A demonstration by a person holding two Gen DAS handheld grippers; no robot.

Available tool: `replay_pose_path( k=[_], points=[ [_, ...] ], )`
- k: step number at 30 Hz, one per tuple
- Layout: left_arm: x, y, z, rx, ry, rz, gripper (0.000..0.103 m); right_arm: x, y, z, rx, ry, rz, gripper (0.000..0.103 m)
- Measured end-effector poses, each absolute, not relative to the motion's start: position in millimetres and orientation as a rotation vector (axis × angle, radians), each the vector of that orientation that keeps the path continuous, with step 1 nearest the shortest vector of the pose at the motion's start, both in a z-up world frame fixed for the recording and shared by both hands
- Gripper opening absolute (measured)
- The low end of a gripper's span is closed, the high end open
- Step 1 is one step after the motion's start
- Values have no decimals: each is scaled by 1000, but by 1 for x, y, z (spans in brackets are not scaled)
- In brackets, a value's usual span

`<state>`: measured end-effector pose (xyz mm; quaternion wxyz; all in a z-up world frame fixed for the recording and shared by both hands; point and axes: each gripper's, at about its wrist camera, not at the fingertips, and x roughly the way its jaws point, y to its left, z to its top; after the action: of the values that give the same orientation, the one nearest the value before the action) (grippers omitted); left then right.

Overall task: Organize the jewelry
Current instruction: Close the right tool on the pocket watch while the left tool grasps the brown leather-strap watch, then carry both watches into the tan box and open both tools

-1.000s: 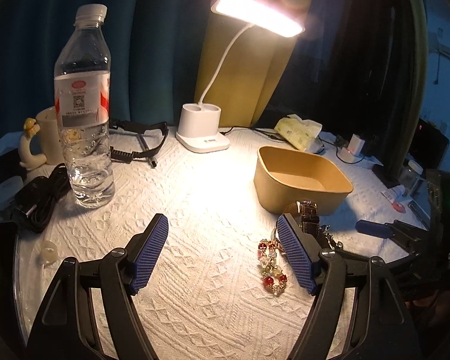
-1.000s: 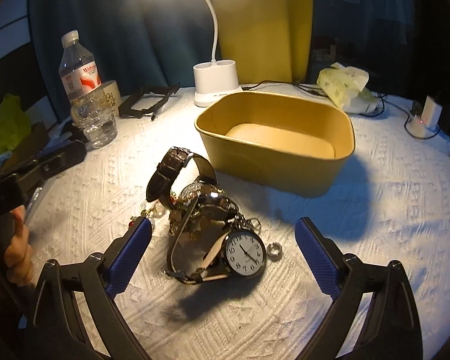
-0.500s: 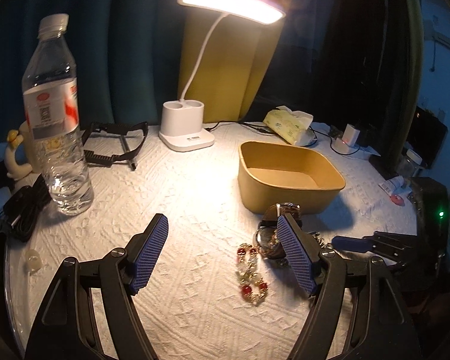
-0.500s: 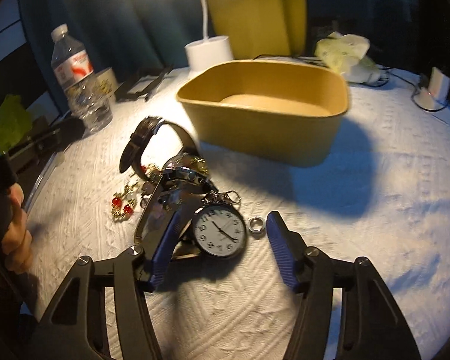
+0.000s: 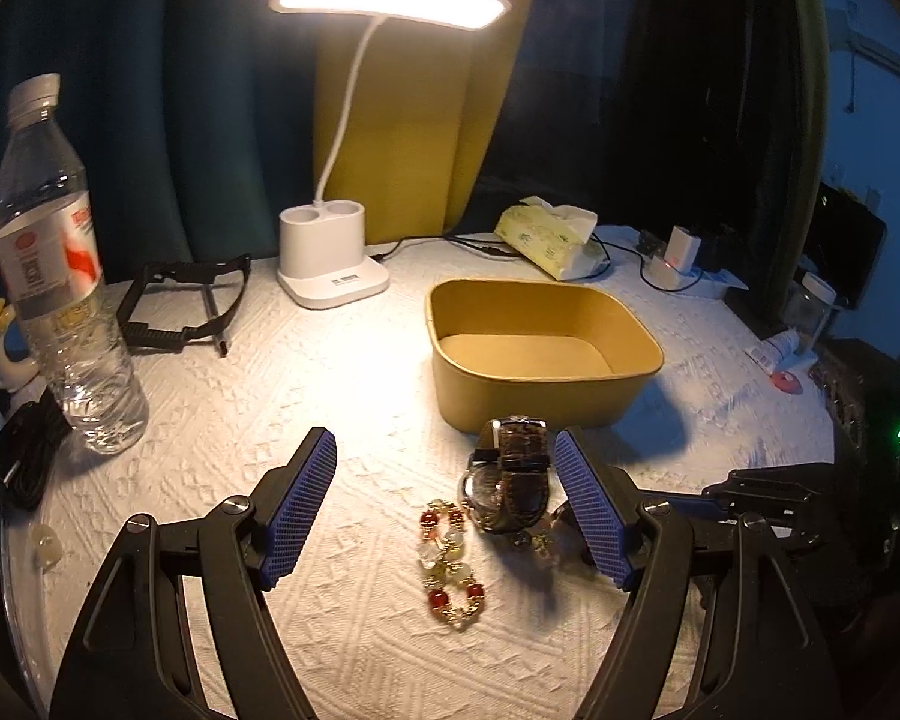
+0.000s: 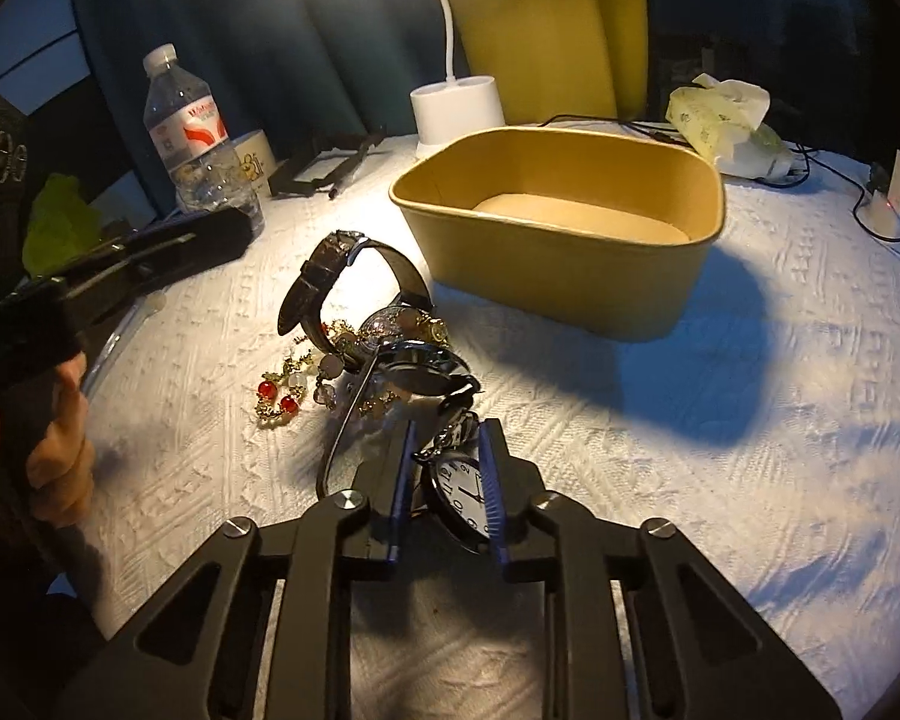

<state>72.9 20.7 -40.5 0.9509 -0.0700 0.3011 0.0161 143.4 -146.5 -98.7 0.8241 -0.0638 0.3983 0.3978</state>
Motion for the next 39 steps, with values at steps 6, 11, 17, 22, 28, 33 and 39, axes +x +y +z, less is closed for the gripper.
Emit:
replay_pose_path(
  k=[6,11,17,22,28,33,39],
  points=[
    [79,7,-43,-120,638,13,78,147,-165,-103,-63,882,863,25],
    [82,-2,-41,-93,642,4,78,148,-180,-108,-10,905,856,36],
    [91,-7,-41,-77,658,-8,78,150,-197,-106,17,907,820,50],
    [107,-9,-56,-54,736,-18,78,135,-200,-108,-38,850,842,52],
    [110,-9,-63,-44,758,-41,59,130,-201,-110,-37,840,850,40],
    [112,-8,-70,-52,786,-45,23,130,-200,-109,-51,836,852,40],
    [110,-10,-66,-62,766,-78,22,136,-203,-103,-24,810,856,40]
  ],
)
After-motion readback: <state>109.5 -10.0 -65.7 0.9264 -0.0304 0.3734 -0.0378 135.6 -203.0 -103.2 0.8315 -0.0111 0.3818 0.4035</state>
